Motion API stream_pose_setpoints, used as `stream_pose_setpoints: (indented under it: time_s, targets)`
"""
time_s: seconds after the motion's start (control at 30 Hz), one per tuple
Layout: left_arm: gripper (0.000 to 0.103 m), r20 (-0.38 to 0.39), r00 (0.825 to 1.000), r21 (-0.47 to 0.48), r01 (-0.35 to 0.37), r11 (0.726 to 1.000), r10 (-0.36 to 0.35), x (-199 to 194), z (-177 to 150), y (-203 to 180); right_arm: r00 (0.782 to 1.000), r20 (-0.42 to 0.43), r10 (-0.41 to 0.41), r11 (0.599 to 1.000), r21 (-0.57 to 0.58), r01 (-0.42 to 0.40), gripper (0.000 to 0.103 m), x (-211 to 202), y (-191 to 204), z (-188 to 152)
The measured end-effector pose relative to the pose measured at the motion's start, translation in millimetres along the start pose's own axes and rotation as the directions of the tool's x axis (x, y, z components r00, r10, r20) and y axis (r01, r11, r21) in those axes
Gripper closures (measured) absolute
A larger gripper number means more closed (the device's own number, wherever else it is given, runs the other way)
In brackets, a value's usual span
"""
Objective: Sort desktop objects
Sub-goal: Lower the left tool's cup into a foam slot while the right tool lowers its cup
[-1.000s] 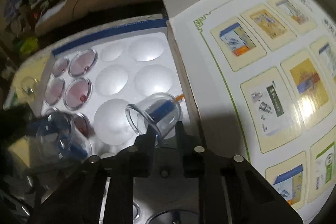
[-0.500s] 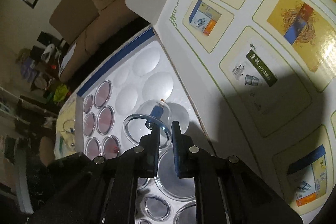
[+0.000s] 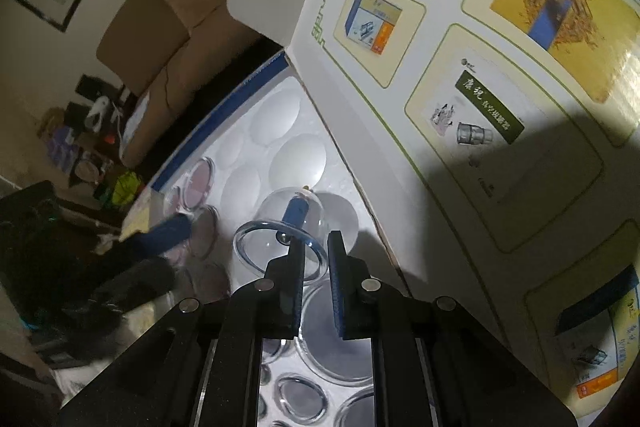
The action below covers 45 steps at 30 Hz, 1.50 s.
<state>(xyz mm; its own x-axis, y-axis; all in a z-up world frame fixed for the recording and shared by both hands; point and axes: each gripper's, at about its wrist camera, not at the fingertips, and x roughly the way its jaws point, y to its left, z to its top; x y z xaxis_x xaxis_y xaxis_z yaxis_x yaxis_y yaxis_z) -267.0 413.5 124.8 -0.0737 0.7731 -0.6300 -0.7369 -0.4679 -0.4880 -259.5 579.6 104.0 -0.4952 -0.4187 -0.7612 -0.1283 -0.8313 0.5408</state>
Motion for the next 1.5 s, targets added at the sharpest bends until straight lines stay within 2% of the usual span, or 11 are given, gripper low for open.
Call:
stream_pose_setpoints:
  time_s: [0.17,0.3,0.53,0.63,0.73,0.87,1.07,1.27,1.33,1.4,1.5]
  targets:
    - [0.06,-0.024,1.0,-0.006,0.016,1.0,-0.016,14,-4,-5,1.0,0.003,0.001,1.0,0.001,-0.001,0.091,0,0,-1]
    - [0.063,-0.004,0.997,-0.068,0.077,0.995,-0.077,9,-2,0,1.0,0.011,0.0,1.0,0.01,0.0,0.091,-5,-2,-4]
    - [0.063,-0.006,0.995,-0.063,0.101,0.993,-0.102,-2,1,-14,0.999,0.046,0.006,1.0,-0.013,-0.006,0.09,-34,8,-6]
    - [0.063,-0.011,0.996,-0.06,0.082,0.995,-0.083,3,1,-15,0.999,0.054,0.001,1.0,-0.021,0.001,0.091,-41,10,-6]
    - [0.063,-0.019,0.997,-0.088,0.069,0.994,-0.071,13,0,-9,0.999,0.045,-0.012,1.0,-0.001,0.012,0.091,-29,7,-5]
    - [0.063,-0.003,0.995,-0.143,0.095,0.985,-0.096,17,1,4,0.996,0.08,-0.025,1.0,-0.003,0.026,0.088,-20,9,0]
    - [0.063,0.022,0.996,-0.134,0.091,0.987,-0.088,15,13,8,0.995,0.094,-0.022,0.999,-0.023,0.025,0.088,-21,13,10]
    - [0.062,-0.022,0.999,-0.163,0.03,0.986,-0.034,27,6,20,0.995,0.054,-0.089,0.995,-0.028,0.091,0.088,-2,12,8]
    - [0.057,-0.012,1.0,-0.165,0.014,0.986,-0.016,22,3,23,0.985,0.062,-0.16,0.985,-0.058,0.164,0.084,0,14,5]
    - [0.051,-0.007,1.0,-0.158,0.005,0.987,-0.007,14,0,23,0.981,0.08,-0.176,0.979,-0.094,0.183,0.072,-5,18,2]
    - [0.051,-0.028,0.999,-0.11,-0.035,0.993,0.032,2,-6,19,0.976,0.102,-0.191,0.97,-0.13,0.204,0.063,-16,23,-1]
